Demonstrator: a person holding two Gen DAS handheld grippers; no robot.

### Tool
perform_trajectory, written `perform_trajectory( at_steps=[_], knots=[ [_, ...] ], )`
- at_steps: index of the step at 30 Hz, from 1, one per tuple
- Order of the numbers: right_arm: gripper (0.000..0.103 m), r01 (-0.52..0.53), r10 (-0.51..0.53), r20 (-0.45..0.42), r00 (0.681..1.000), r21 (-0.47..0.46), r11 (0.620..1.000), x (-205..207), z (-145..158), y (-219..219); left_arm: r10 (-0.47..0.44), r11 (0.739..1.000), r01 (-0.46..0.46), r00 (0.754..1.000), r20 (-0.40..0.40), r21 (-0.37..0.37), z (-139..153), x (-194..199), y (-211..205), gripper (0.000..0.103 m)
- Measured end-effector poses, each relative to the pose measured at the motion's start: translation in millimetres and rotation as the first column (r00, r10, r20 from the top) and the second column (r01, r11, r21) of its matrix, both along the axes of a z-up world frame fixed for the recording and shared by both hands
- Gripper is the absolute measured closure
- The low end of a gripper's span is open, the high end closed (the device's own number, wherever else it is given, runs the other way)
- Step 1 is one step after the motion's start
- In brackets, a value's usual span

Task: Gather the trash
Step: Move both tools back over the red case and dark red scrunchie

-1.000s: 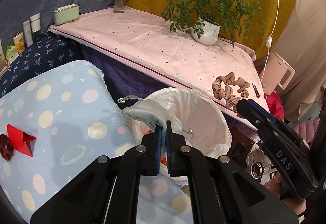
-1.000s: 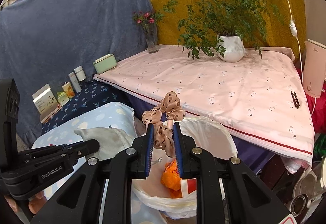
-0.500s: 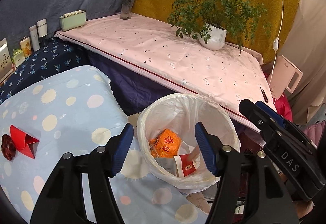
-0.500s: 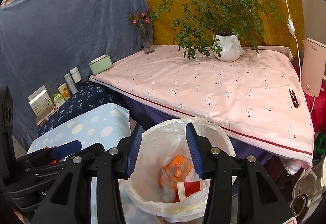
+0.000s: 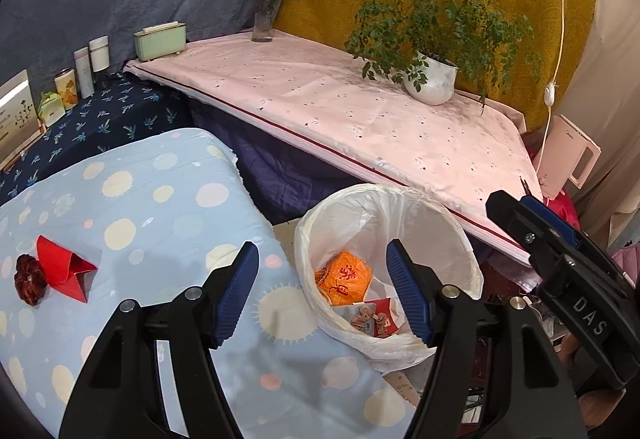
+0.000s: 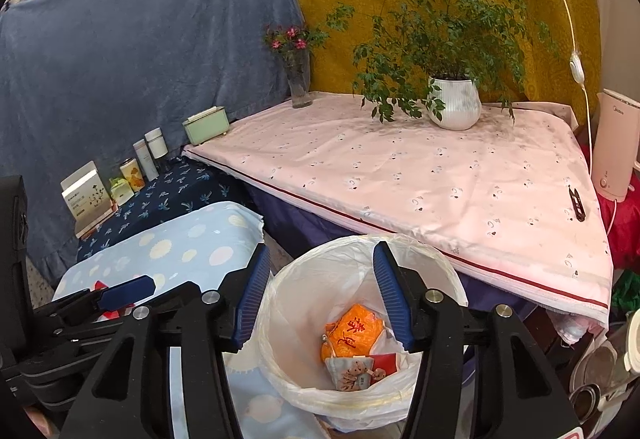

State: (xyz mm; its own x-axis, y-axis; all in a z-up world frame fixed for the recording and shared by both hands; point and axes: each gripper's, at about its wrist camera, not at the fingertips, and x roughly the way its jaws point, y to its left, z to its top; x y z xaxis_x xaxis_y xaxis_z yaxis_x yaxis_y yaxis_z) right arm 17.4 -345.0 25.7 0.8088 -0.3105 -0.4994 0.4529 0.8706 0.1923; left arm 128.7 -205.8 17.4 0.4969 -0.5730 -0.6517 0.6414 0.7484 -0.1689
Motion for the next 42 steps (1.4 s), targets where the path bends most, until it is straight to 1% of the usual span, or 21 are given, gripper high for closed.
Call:
perform_trajectory(
  at_steps=[6, 11, 14, 18, 21, 25, 32, 34, 36, 39, 42],
  knots=[
    [0.05, -0.022, 0.022, -0.001, 1.0, -0.017, 1.0, 3.9, 5.2, 14.7, 0.037, 0.999, -0.037, 0.999, -0.009, -0.01, 1.9, 5.7, 18.3, 0.04],
    [0.049, -0.042, 0.042, -0.006, 0.999, -0.028, 0.999, 9.1, 7.6, 28.5, 0.059, 0.998, -0.059, 0.998, 0.001, -0.016, 5.2, 7.3, 33.6, 0.04],
    [0.043, -0.048, 0.047, -0.003, 0.999, -0.037, 0.998, 11.8, 10.2, 35.8, 0.078, 0.997, -0.078, 0.997, 0.004, -0.025, 7.1, 9.8, 44.2, 0.035],
    [0.042, -0.062, 0.062, -0.003, 0.998, -0.048, 0.997, 15.9, 13.6, 47.3, 0.104, 0.994, -0.104, 0.995, -0.001, -0.033, 7.8, 14.5, 58.6, 0.034],
    [0.038, -0.076, 0.076, -0.002, 0.997, -0.058, 0.995, 20.7, 15.6, 58.2, 0.13, 0.991, -0.13, 0.991, 0.002, -0.036, 7.7, 18.3, 71.8, 0.029],
    [0.038, -0.109, 0.109, -0.009, 0.994, -0.071, 0.992, 31.5, 16.7, 78.4, 0.17, 0.985, -0.17, 0.985, 0.007, -0.038, 7.1, 25.5, 93.7, 0.024],
    [0.034, -0.174, 0.172, -0.029, 0.985, -0.077, 0.982, 53.9, 11.8, 115.3, 0.256, 0.966, -0.256, 0.967, 0.004, -0.032, 1.1, 42.9, 139.5, 0.019],
    [0.034, -0.196, 0.194, -0.039, 0.98, -0.073, 0.978, 61.0, 8.6, 126.6, 0.283, 0.959, -0.283, 0.959, 0.003, -0.027, -1.9, 48.5, 154.0, 0.015],
    [0.034, -0.22, 0.217, -0.048, 0.975, -0.071, 0.973, 69.6, 6.4, 140.2, 0.313, 0.95, -0.312, 0.95, 0.006, -0.019, -4.8, 54.6, 169.3, 0.013],
    [0.034, -0.255, 0.252, -0.061, 0.966, -0.054, 0.965, 81.3, 1.3, 157.1, 0.352, 0.936, -0.352, 0.936, -0.012, -0.013, -10.8, 66.0, 194.7, 0.012],
    [0.034, -0.288, 0.284, -0.077, 0.956, -0.042, 0.957, 96.3, -5.7, 176.6, 0.4, 0.917, -0.4, 0.916, -0.019, 0.003, -17.3, 79.0, 219.7, 0.011]
  ],
)
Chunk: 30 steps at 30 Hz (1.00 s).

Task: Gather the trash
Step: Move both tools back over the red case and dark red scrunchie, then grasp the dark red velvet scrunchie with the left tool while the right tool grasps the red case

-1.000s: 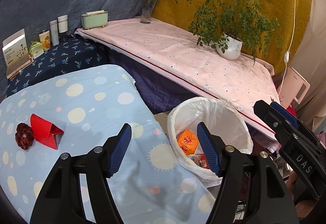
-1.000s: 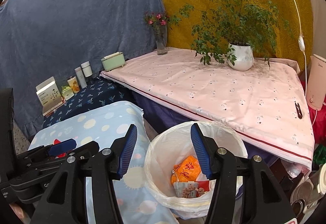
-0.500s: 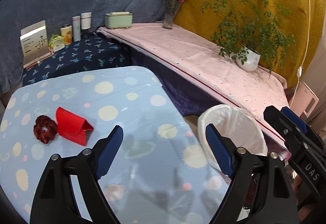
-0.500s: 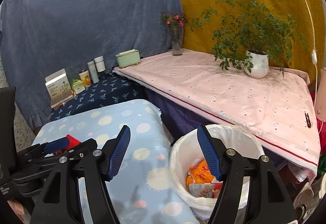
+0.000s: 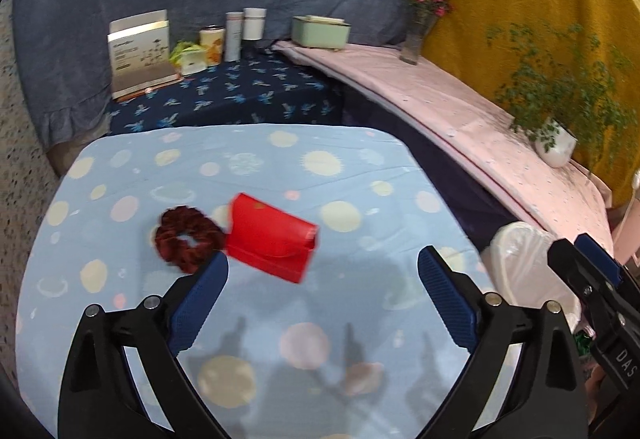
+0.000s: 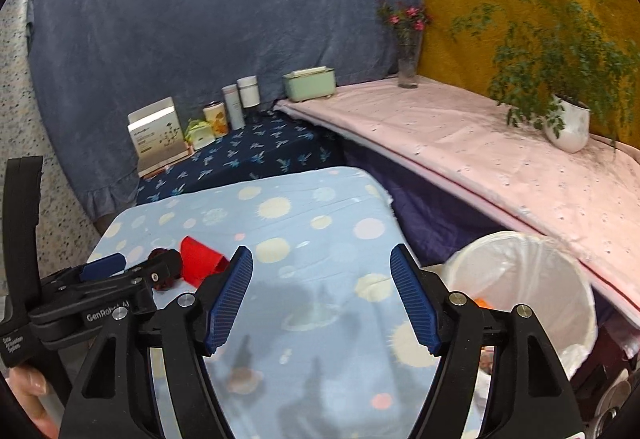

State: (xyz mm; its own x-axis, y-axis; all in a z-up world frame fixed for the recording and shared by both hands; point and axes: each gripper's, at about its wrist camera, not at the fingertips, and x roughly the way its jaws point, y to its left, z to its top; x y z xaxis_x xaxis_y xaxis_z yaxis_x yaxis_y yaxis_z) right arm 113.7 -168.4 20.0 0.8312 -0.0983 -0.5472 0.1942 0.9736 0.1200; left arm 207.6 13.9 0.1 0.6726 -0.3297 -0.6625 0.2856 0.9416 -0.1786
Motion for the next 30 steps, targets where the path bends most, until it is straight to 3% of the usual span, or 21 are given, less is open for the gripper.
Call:
perform_trajectory(
  at_steps=[16, 30],
  knots=[
    [0.034, -0.179, 0.183, -0.124, 0.975, 0.042, 0.983, 94.4, -53.5, 85.5, 0.132, 0.991, -0.134, 0.982, -0.138, -0.005, -60.5, 69.6, 99.2, 0.01],
    [0.034, -0.214, 0.223, -0.209, 0.952, 0.067, 0.975, 163.8, -105.1, 101.8, 0.116, 0.993, -0.118, 0.969, -0.218, 0.004, -108.1, 117.1, 98.9, 0.012]
  ],
)
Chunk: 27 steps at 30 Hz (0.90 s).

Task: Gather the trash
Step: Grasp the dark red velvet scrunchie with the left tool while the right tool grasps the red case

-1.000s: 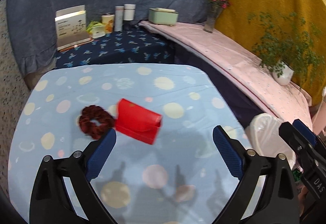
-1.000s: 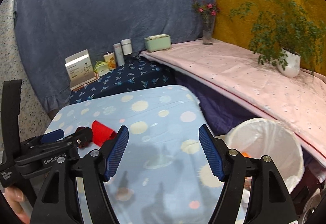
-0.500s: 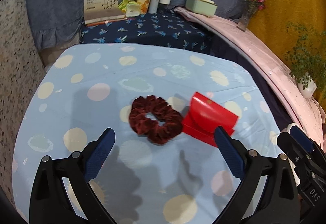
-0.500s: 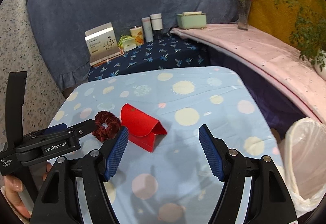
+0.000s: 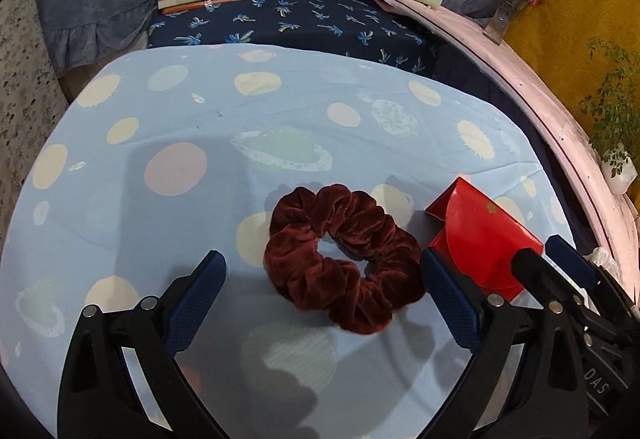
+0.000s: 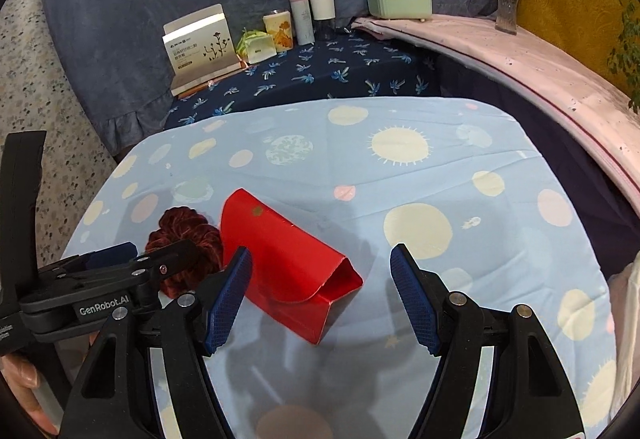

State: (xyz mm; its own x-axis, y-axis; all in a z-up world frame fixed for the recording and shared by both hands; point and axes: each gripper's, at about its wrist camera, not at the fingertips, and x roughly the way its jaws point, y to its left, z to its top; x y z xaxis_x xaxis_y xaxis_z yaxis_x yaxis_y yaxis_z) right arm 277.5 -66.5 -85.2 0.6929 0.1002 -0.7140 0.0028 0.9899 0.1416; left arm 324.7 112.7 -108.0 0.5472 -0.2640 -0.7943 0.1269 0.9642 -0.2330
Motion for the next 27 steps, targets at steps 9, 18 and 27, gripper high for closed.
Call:
perform_trajectory(
  at_steps=[9, 18, 27],
  knots=[
    [0.054, -0.036, 0.037, -0.042, 0.998, 0.038, 0.999, 11.6, -23.0, 3.4, -0.064, 0.997, 0.065, 0.998, 0.014, -0.033, -3.8, 3.7, -11.6, 0.054],
    [0.1, -0.034, 0.036, -0.029, 0.999, 0.059, 0.998, -10.1, -10.0, -6.4, -0.113, 0.992, 0.114, 0.993, 0.033, -0.049, 11.4, -12.1, -28.4, 0.092],
    [0.101, 0.025, -0.03, 0.076, 0.997, 0.062, 0.998, -55.4, 41.2, -42.8, -0.172, 0.983, 0.177, 0.981, 0.09, -0.051, 54.2, -47.1, -63.8, 0.093]
  ],
)
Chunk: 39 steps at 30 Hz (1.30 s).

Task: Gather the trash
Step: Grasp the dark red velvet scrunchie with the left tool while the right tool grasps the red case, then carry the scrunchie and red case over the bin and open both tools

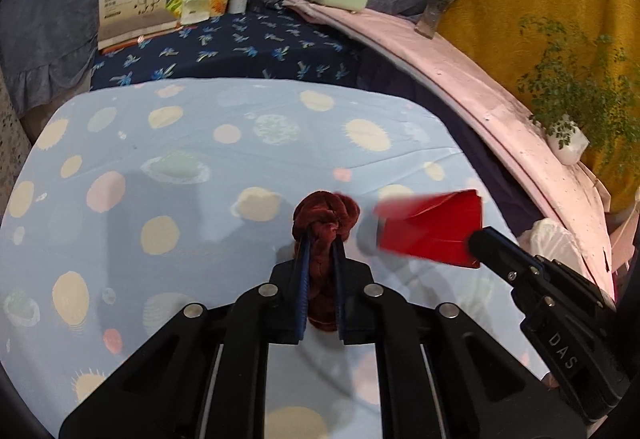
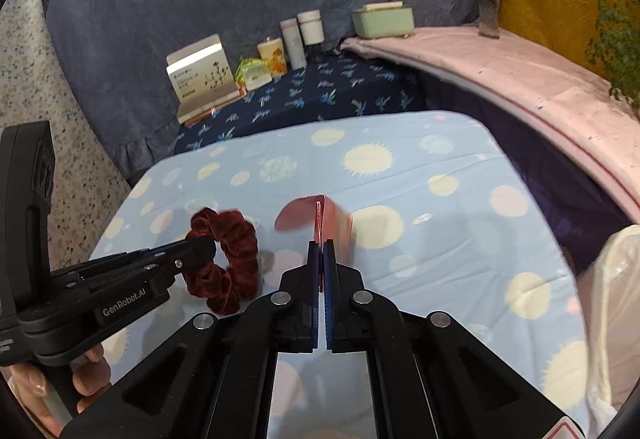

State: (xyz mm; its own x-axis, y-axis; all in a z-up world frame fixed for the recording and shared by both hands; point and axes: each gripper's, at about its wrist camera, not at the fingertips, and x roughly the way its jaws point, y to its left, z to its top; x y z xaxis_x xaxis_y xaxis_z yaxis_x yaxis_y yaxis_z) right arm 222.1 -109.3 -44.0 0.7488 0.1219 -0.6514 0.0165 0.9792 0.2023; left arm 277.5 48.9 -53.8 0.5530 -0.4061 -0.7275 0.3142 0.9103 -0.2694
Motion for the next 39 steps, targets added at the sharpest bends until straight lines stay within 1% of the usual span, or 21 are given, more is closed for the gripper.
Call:
perform_trajectory(
  at_steps=[8, 17, 25, 29, 34, 39],
  knots=[
    [0.101, 0.08, -0.079, 0.097, 0.992, -0.008, 0.997, -52.5, 45.9, -47.9, -0.088, 0.996, 0.089, 0.995, 0.055, -0.021, 41.9, -41.6, -53.9, 0.094],
    [0.101, 0.16, -0.159, 0.147, 0.976, 0.005, 0.987, -98.9, 64.2, -94.7, -0.162, 0.986, 0.164, 0.983, 0.082, -0.009, 65.2, -77.9, -104.0, 0.094],
    [0.101, 0.243, -0.241, 0.195, 0.951, 0.016, 0.97, -133.3, 83.2, -142.4, -0.229, 0.973, 0.23, 0.968, 0.098, 0.006, 77.3, -98.9, -148.6, 0.094],
    [0.101, 0.288, -0.285, 0.213, 0.934, 0.021, 0.958, -151.5, 90.3, -169.3, -0.27, 0.963, 0.27, 0.957, 0.105, 0.016, 81.2, -108.5, -174.0, 0.094],
    [0.101, 0.342, -0.338, 0.22, 0.915, 0.024, 0.94, -170.7, 92.0, -199.3, -0.321, 0.947, 0.32, 0.941, 0.106, 0.028, 80.7, -120.4, -206.3, 0.094],
    [0.101, 0.385, -0.384, 0.212, 0.899, 0.034, 0.922, -186.3, 87.2, -225.2, -0.371, 0.929, 0.369, 0.924, 0.097, 0.035, 77.0, -130.6, -237.9, 0.093]
  ],
)
